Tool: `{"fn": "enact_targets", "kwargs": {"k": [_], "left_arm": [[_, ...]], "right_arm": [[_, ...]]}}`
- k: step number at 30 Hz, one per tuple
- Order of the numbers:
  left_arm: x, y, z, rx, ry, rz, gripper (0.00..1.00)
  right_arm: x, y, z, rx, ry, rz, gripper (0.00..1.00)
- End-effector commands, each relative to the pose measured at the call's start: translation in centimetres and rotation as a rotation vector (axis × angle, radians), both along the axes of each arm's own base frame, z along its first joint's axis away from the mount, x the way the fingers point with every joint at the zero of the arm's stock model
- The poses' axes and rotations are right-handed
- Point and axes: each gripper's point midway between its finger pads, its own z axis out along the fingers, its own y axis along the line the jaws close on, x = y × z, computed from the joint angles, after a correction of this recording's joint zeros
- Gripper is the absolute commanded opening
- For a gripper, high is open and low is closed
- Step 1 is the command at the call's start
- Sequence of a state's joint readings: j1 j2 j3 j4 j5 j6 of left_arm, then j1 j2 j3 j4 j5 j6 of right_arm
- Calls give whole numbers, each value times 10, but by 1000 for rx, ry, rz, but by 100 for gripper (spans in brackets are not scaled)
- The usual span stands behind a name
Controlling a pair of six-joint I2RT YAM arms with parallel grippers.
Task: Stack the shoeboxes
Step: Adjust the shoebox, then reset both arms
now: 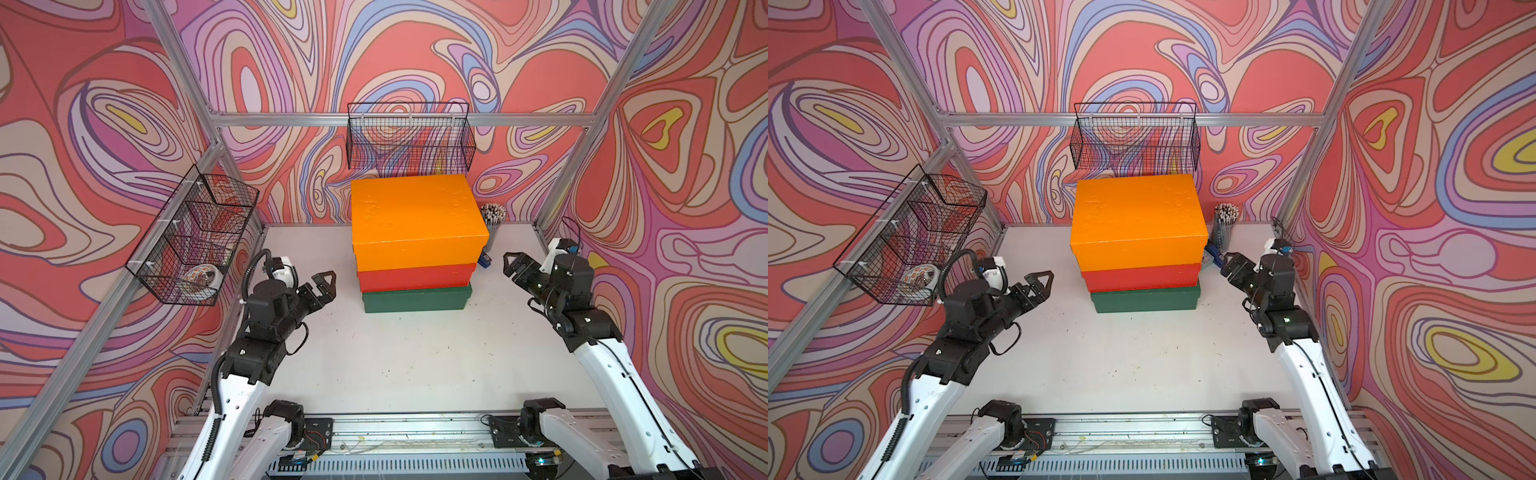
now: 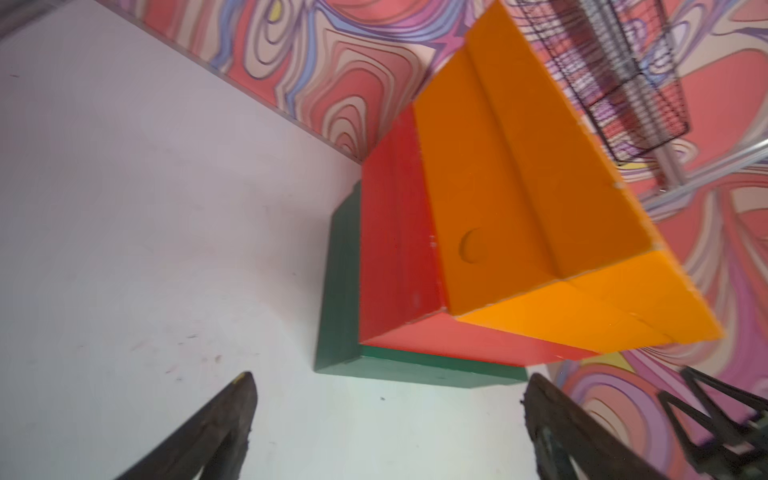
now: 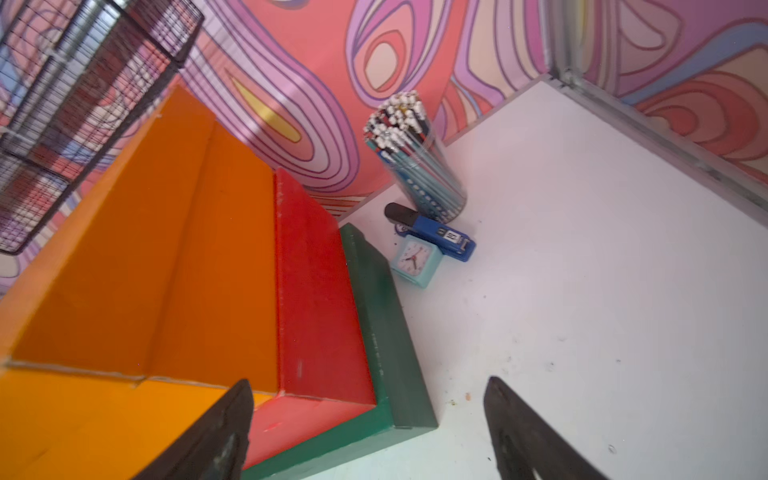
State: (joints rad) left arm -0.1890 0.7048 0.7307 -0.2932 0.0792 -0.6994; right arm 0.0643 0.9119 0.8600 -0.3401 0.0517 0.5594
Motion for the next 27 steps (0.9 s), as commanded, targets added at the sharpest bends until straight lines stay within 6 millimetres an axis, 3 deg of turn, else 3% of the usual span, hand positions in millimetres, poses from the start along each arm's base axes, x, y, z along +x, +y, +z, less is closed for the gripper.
{"fn": "enact_targets", "kwargs": {"k": [1, 3, 5, 6, 12, 13, 15, 17, 19, 20, 22, 24, 25, 27], "left_arm": [[9, 48, -36, 126, -115, 253, 98], [6, 58, -40, 255, -241, 273, 96], [0, 73, -47, 399, -286, 334, 99], [-1, 79, -51, 452, -290, 355, 100], [3, 99, -107, 595, -268, 460, 100], [9, 103, -114, 624, -233, 476, 100], [29, 101, -122, 695, -198, 460, 100], [48, 91, -123, 806, -223, 410, 100], [63, 96, -133, 808, -195, 430, 100], [73, 90, -138, 834, -168, 377, 100], [89, 75, -152, 828, -67, 227, 100], [96, 77, -155, 818, -74, 215, 100], [93, 81, -156, 797, -77, 228, 100], [88, 84, -164, 742, -66, 214, 100]], "right_arm": [[3, -45, -38, -239, -52, -194, 74], [-3, -62, -54, -317, -124, -282, 76], [-7, -61, -68, -333, -192, -276, 93], [-8, -60, -75, -328, -218, -277, 95], [9, -65, -132, -387, -199, -299, 98], [15, -68, -139, -387, -214, -319, 98], [24, -51, -132, -454, -243, -191, 98], [31, -62, -137, -478, -219, -242, 98], [37, -67, -147, -470, -250, -247, 98], [44, -60, -148, -456, -275, -167, 98], [64, -56, -166, -444, -158, -91, 98], [85, -41, -173, -471, -149, 14, 98], [88, -39, -180, -466, -86, 31, 98], [89, -38, -176, -476, -119, 29, 98]]}}
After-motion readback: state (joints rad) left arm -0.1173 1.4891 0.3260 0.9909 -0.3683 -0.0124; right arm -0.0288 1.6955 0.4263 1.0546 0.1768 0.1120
